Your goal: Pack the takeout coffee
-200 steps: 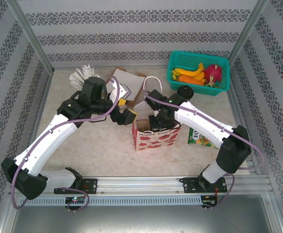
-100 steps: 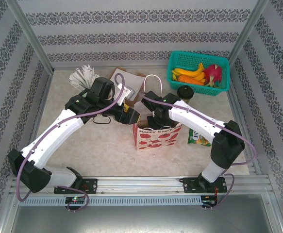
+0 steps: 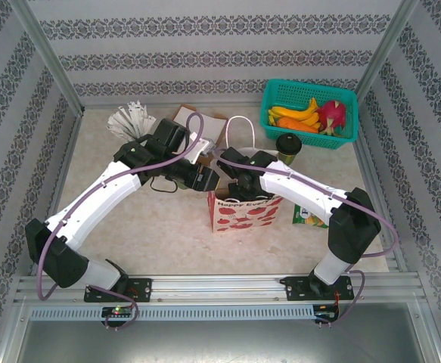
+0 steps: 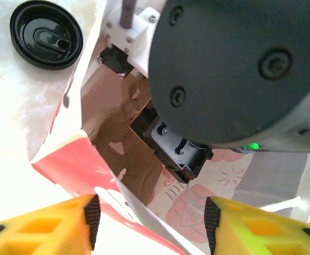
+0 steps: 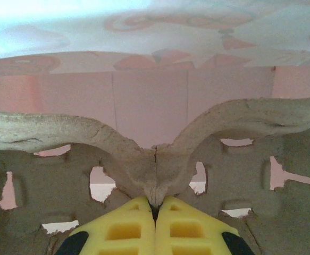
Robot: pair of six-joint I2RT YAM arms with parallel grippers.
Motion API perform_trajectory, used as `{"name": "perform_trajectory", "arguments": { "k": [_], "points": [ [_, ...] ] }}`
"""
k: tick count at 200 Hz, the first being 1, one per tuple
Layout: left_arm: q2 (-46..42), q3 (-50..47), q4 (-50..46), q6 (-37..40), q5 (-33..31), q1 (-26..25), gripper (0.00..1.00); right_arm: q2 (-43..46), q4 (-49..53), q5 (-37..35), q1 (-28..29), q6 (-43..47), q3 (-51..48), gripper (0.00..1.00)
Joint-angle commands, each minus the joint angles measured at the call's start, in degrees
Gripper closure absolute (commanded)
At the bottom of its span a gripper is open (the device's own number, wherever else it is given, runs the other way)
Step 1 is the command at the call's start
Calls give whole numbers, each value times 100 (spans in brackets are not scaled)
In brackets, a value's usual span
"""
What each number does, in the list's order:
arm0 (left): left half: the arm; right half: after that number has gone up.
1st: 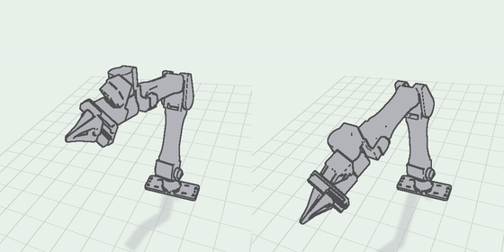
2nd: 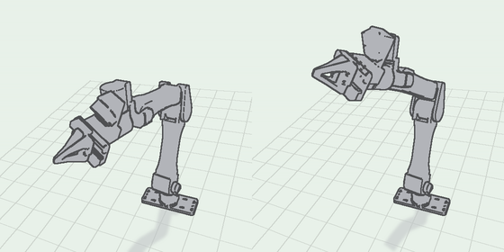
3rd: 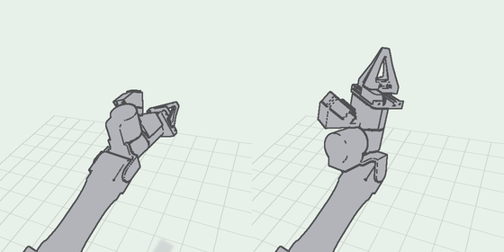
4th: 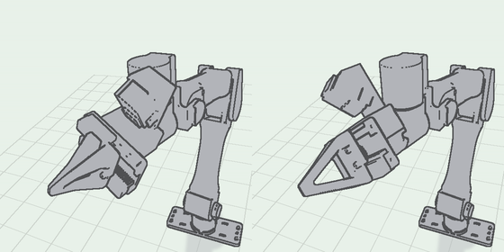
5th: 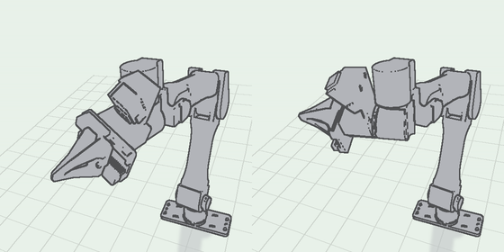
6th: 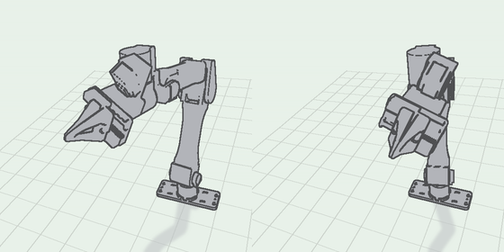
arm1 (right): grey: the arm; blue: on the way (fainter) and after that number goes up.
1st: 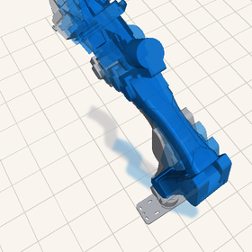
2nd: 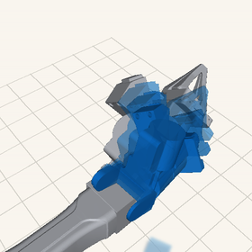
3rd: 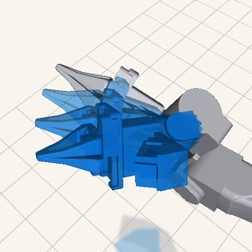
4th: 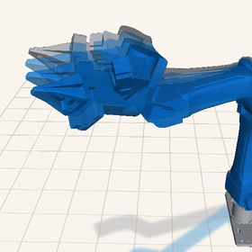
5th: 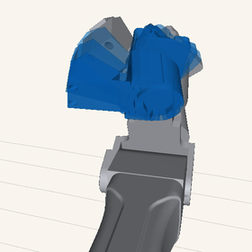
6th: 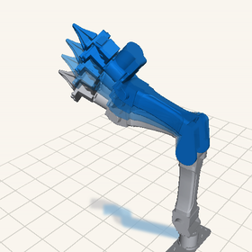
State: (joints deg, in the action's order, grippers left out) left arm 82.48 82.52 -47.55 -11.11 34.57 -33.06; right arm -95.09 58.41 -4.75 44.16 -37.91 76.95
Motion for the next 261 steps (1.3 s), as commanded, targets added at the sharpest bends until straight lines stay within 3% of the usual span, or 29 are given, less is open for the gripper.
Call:
{"name": "perform_trajectory", "arguments": {
  "k": [1, 102, 169, 186, 207, 245, 261],
  "points": [
    [4, 201, -218, -101, -63, -87, 50, 78, -217, -380, 75, -177, -188, 99],
    [172, 478, -213, -115, 100, -87, 98, -139, -629, -229, 127, -262, -658, 84],
    [291, 529, -245, -181, -95, -84, 100, 132, -812, 23, 137, 197, -502, 39],
    [343, 580, -299, -172, -94, -89, 100, 397, -804, 40, 137, 464, -366, 35],
    [350, 590, -318, -145, -117, -79, 100, 660, -902, 149, 128, 790, -452, 40],
    [372, 609, -339, -137, -117, -78, 100, 586, -800, 361, 45, 1096, -821, 87],
    [382, 618, -369, -137, -125, -77, 100, 482, -819, 513, 32, 1164, -955, 97]
  ]
}}
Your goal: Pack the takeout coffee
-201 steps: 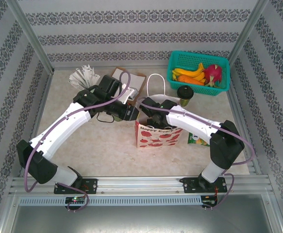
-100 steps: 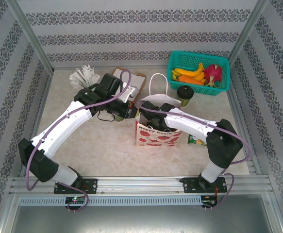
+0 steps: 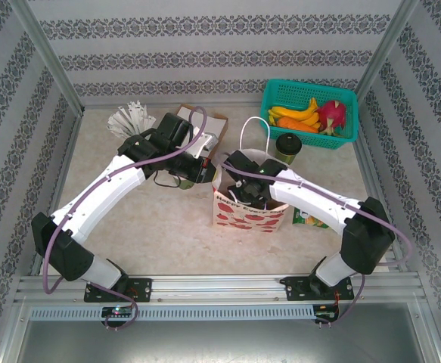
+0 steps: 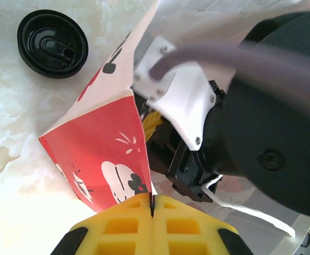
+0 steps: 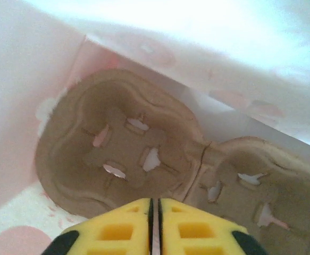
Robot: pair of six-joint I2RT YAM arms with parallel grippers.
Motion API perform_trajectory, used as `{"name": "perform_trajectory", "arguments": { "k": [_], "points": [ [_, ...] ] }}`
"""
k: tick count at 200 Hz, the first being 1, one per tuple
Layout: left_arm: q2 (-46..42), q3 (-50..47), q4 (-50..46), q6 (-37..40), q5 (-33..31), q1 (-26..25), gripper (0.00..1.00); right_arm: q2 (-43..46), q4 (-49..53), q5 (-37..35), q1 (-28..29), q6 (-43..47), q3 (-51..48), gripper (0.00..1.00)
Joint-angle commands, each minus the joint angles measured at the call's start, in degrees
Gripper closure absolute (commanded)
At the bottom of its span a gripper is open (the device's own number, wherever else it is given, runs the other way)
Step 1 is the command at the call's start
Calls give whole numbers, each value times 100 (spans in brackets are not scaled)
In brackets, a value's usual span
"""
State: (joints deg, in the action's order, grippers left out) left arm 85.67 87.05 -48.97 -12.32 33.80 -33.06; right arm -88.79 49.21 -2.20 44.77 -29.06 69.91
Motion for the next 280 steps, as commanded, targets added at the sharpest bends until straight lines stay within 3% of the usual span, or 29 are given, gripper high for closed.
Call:
{"name": "perform_trajectory", "arguments": {
  "k": [1, 60, 123, 209, 248, 280],
  "points": [
    [64, 169, -227, -16, -49, -78, 100, -156, 104, 269, -30, 287, -255, 97],
    [62, 178, -242, -8, -81, -78, 100, -654, 131, 491, -30, 285, -357, 100],
    [58, 143, -238, 10, -84, -78, 100, -1218, 207, 299, -35, 93, -443, 93],
    [71, 115, -227, 41, -118, -78, 100, -343, 24, 701, -41, 526, -92, 85],
    [59, 188, -410, 223, -387, -62, 100, 221, -69, 662, -41, 744, -8, 62],
    [72, 294, -474, 273, -412, -43, 100, 692, -338, 1006, -73, 758, 34, 55]
  ]
}}
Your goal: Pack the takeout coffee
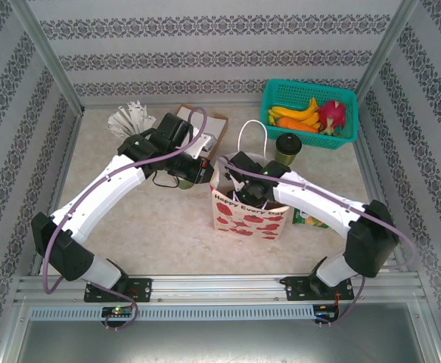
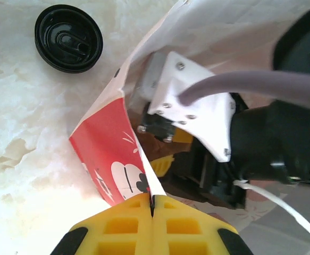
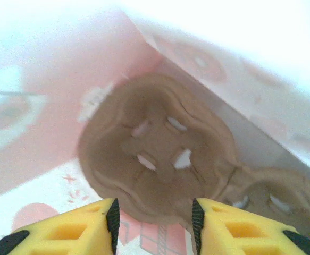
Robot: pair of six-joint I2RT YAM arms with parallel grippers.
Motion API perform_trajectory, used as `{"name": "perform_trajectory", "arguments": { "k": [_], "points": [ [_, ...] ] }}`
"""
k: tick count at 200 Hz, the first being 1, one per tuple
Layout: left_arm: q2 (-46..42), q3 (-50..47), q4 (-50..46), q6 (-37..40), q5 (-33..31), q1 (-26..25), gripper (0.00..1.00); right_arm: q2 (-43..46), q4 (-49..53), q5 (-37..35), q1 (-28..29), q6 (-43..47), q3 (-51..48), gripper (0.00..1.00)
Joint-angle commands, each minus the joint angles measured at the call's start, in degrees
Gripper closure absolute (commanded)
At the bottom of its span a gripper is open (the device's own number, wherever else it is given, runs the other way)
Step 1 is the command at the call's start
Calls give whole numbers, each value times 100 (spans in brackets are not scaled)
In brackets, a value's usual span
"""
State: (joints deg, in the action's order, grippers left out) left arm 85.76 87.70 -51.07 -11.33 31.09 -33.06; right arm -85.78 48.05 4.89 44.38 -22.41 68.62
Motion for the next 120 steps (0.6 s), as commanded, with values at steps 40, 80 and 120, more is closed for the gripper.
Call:
{"name": "perform_trajectory", "arguments": {
  "k": [40, 80, 120],
  "points": [
    [74, 266, -304, 158, -193, -38, 100, 1083, -1085, 774, -118, -76, -160, 55],
    [77, 349, -326, 175, -173, -39, 100, 1277, -1247, 839, -155, -117, -208, 49],
    [140, 420, -385, 184, -228, -36, 100, 1420, -1295, 1067, -168, -123, -158, 47]
  ]
}}
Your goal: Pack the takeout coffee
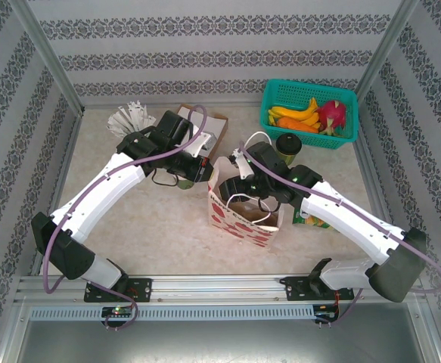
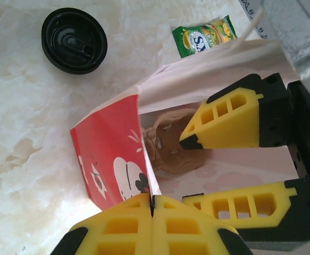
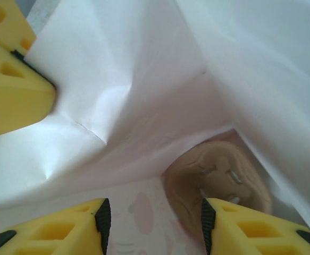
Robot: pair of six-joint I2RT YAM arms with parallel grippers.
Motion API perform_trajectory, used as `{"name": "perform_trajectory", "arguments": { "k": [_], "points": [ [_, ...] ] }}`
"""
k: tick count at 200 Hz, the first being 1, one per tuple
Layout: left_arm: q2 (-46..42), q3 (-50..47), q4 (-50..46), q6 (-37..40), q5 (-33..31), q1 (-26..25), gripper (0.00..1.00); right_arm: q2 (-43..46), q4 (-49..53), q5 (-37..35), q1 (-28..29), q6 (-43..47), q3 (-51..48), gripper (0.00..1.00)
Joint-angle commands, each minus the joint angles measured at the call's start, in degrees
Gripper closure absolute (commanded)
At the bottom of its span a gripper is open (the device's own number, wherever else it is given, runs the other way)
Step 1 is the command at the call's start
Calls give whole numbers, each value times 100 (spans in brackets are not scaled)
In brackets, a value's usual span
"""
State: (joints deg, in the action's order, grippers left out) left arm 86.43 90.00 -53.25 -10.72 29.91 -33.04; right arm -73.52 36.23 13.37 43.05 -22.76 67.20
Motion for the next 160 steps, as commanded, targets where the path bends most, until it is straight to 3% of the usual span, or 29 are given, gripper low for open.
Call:
{"name": "perform_trajectory", "arguments": {
  "k": [1, 82, 98, 113, 160],
  "points": [
    [78, 192, -167, 123, -109, -37, 100, 200, -110, 219, -34, -83, -15, 47],
    [274, 510, -339, 57, -402, -36, 100, 673, 57, 575, -378, -395, 136, 30],
    [304, 552, -337, 44, -438, -36, 100, 786, -5, 476, -446, -562, 160, 22],
    [326, 593, -328, 27, -493, -36, 100, 907, -50, 290, -538, -759, 166, 2],
    [438, 675, -311, 35, -407, -28, 100, 1208, 143, -137, -833, -1196, 272, 2]
  ]
}}
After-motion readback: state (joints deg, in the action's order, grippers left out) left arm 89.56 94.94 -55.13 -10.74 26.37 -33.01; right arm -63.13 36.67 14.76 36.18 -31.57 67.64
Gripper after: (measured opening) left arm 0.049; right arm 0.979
